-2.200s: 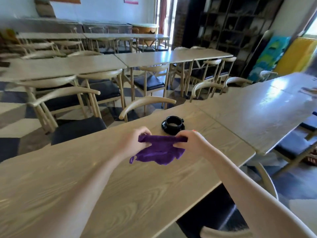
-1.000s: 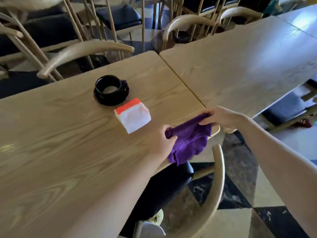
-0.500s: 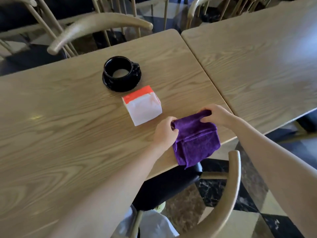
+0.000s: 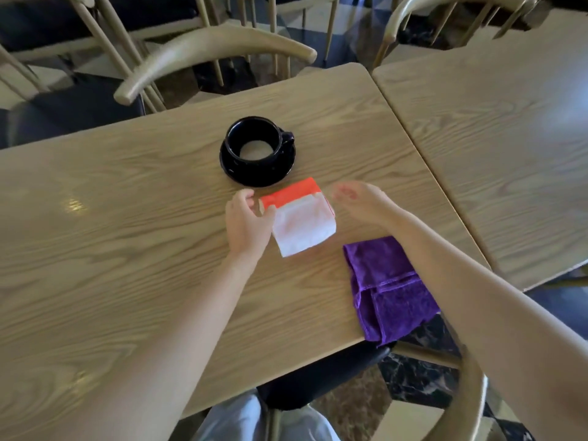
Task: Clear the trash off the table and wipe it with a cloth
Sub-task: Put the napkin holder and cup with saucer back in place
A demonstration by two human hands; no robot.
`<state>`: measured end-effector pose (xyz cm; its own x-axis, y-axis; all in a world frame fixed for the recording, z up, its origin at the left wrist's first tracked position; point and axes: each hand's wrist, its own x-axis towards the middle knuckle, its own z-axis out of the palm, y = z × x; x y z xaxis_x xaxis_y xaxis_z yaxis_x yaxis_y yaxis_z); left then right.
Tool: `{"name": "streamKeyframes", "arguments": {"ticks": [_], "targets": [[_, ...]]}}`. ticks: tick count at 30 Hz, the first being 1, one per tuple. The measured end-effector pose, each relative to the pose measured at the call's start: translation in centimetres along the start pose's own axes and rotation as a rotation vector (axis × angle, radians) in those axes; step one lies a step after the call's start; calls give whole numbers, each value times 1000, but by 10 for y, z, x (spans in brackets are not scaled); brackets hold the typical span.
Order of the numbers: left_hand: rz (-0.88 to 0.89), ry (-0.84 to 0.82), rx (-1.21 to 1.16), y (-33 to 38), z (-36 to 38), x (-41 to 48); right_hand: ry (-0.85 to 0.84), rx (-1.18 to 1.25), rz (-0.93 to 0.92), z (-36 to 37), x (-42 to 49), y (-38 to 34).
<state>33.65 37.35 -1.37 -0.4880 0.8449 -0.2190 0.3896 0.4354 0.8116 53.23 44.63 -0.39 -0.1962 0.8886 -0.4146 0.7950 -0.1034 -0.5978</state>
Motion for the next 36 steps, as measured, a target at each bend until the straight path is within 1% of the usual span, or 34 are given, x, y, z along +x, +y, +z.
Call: {"name": "streamKeyframes", "arguments": {"ticks": [2, 4, 7, 10, 15, 19, 23, 29, 33, 36], "targets": [[-156, -113, -16, -7, 4, 8, -40, 18, 20, 15, 8, -14], [-225, -203, -61, -11, 9, 9, -38, 34, 46, 25, 13, -21], [-212, -217, -116, -14, 11, 10, 40, 68, 85, 31, 16, -22], [-196, -213, -172, -14, 8, 14, 72, 110, 110, 33, 14, -23], [-117, -187, -224, -7, -6, 26, 151, 346, 170, 36, 12, -33], [-90, -171, -338, -2, -33, 27, 136, 542, 160, 34, -1, -60], [-68, -122, -420, -6, -69, 20, 89, 578, 123, 38, -18, -95], [-79, -11, -503, -25, -145, -15, 15, 583, -15, 69, -61, -156], [-62, 163, -502, -46, -208, -49, -84, 557, -93, 106, -88, -204], [-90, 264, -501, -63, -260, -73, -173, 519, -143, 138, -110, -247]]}}
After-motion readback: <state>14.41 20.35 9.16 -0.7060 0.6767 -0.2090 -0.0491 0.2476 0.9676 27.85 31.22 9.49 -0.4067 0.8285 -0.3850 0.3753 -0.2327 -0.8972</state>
